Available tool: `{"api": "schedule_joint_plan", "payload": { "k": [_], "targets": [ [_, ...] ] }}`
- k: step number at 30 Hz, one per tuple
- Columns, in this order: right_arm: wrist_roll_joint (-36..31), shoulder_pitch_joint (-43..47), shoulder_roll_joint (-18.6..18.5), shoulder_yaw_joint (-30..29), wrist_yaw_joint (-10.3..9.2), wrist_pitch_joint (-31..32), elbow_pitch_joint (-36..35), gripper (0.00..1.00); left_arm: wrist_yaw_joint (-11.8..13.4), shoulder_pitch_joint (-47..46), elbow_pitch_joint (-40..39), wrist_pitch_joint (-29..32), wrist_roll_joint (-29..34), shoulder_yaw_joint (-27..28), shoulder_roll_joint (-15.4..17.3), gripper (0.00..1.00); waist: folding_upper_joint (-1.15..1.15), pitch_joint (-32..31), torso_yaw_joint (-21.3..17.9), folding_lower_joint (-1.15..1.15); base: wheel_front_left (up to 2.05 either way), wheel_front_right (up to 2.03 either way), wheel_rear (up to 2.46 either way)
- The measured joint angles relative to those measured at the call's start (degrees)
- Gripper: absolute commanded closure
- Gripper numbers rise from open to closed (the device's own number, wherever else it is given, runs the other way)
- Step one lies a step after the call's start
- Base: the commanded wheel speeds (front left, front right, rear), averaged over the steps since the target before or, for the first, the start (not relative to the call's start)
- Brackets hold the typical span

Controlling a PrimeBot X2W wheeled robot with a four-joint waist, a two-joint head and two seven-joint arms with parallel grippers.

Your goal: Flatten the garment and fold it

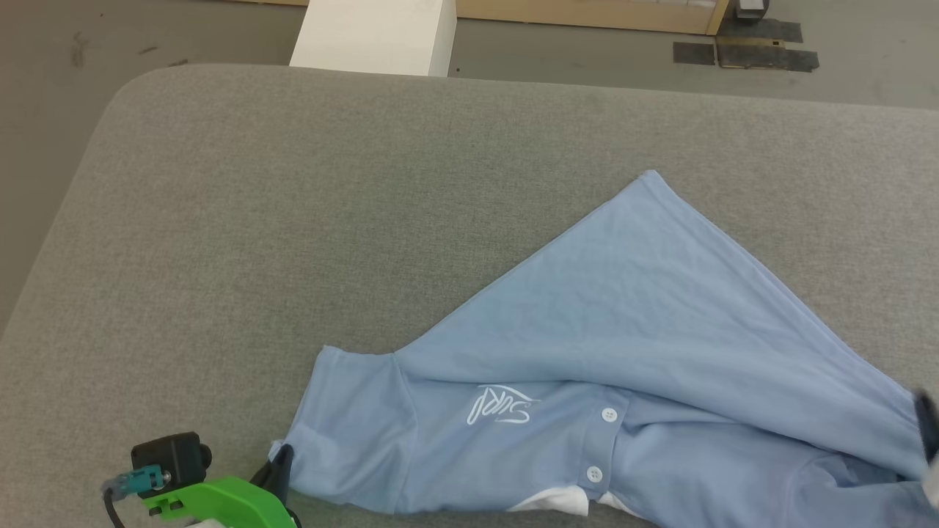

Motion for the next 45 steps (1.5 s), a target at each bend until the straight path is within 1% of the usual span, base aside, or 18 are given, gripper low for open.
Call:
{"api": "schedule_joint_plan", "payload": {
  "k": [4, 5, 7, 9, 12, 15, 18, 21, 25, 31, 38, 39, 40, 41, 42, 43, 45],
  "targets": [
    [2.1, -5.9, -3.7, 7.8, -0.01, -9.7, -0.4, 0.00, -0.2, -0.3, 0.2, -0.2, 0.0, -0.4, 0.0, 1.00, 0.00, 0.5, 0.3, 0.00, 0.00, 0.00, 0.00],
    [2.6, -7.3, -4.5, 9.8, -0.01, -11.2, -0.2, 0.00, -0.2, -0.5, 0.2, -0.3, 0.0, -0.5, -0.1, 1.00, 0.00, 0.7, 0.4, 0.00, 0.00, 0.00, 0.00],
    [3.0, -11.3, -7.1, 16.1, 0.01, -15.8, 0.5, 0.00, -0.3, -1.0, 0.4, -0.5, 0.0, -0.8, -0.1, 1.00, 0.00, 1.2, 0.6, 0.00, 0.00, 0.00, 0.00],
    [3.5, -15.5, -9.1, 21.2, 0.00, -18.9, 2.5, 0.00, -0.6, -1.5, 0.7, -0.8, 0.0, -1.1, -0.2, 1.00, 0.00, 1.7, 1.0, 0.00, 0.00, 0.00, 0.00],
    [4.5, -22.1, -11.4, 29.5, 0.01, -21.3, 7.1, 0.00, -0.9, -2.5, 1.1, -1.3, -0.1, -1.5, -0.6, 1.00, 0.00, 2.6, 1.8, 0.00, 0.00, 0.00, 0.00],
    [5.5, -28.9, -12.9, 36.1, 0.01, -21.5, 12.9, 0.00, -1.4, -3.7, 1.8, -1.8, -0.4, -2.0, -1.2, 1.00, 0.00, 3.6, 2.8, 0.00, 0.00, 0.00, 0.00],
    [6.0, -35.7, -14.2, 40.9, 0.00, -18.8, 20.0, 0.00, -1.8, -4.8, 2.6, -2.5, -0.4, -2.7, -1.7, 1.00, 0.00, 4.8, 4.3, 0.00, 0.00, 0.00, 0.00],
    [6.5, -40.4, -15.0, 43.5, 0.01, -15.1, 25.6, 0.00, -2.3, -5.5, 3.4, -3.1, -0.4, -3.3, -2.1, 1.00, 0.00, 5.8, 5.7, 0.00, 0.00, 0.00, 0.00],
    [8.0, -45.7, -15.9, 46.8, 0.00, -8.0, 32.3, 0.00, -2.7, -6.0, 4.5, -3.9, -0.4, -4.1, -2.9, 1.00, 0.00, 7.4, 7.8, 0.00, 0.00, 0.00, 0.00],
    [9.7, -50.8, -16.4, 50.0, 0.01, 0.5, 37.1, 0.00, -3.2, -6.9, 6.0, -5.0, -0.8, -4.8, -3.6, 1.00, 0.00, 9.9, 10.3, 0.00, 0.00, 0.00, 0.00],
    [10.2, -55.4, -17.1, 50.9, 0.01, 9.3, 39.8, 0.00, -3.3, -7.9, 6.6, -6.3, -0.8, -6.0, -4.4, 1.00, 0.00, 12.2, 12.4, 0.00, 0.00, 0.00, 0.00],
    [10.3, -55.8, -17.1, 51.0, 0.01, 10.3, 39.9, 0.24, -3.3, -8.0, 6.6, -6.4, -0.8, -6.1, -4.5, 1.00, 0.00, 12.4, 12.6, 0.00, 0.00, 0.00, 0.00],
    [10.6, -56.3, -17.1, 51.0, 0.01, 11.6, 40.0, 0.54, -3.3, -8.0, 6.7, -6.4, -0.8, -6.2, -4.6, 1.00, 0.00, 12.7, 12.8, 0.00, 0.00, 0.00, 0.00],
    [10.8, -56.7, -17.1, 50.9, 0.01, 12.8, 40.0, 0.69, -3.3, -8.0, 6.7, -6.6, -0.8, -6.2, -4.6, 1.00, 0.00, 12.9, 12.9, 0.00, 0.00, 0.00, 0.00],
    [10.9, -56.9, -17.1, 50.9, 0.01, 13.9, 40.0, 0.90, -3.3, -8.0, 6.7, -6.6, -0.8, -6.3, -4.7, 1.00, 0.00, 13.0, 13.1, 0.00, 0.00, 0.00, 0.00],
    [11.0, -57.1, -17.1, 50.9, 0.01, 14.6, 39.9, 1.00, -3.3, -8.0, 6.8, -6.7, -0.8, -6.3, -4.7, 1.00, 0.00, 13.0, 13.1, 0.00, 0.00, 0.00, 0.00],
    [11.1, -57.0, -16.9, 50.7, 0.01, 14.1, 39.4, 1.00, -3.3, -8.0, 6.9, -6.8, -0.8, -6.4, -4.7, 1.00, 0.00, 12.8, 13.0, 0.00, 0.00, 0.00, 0.00]
  ]
}}
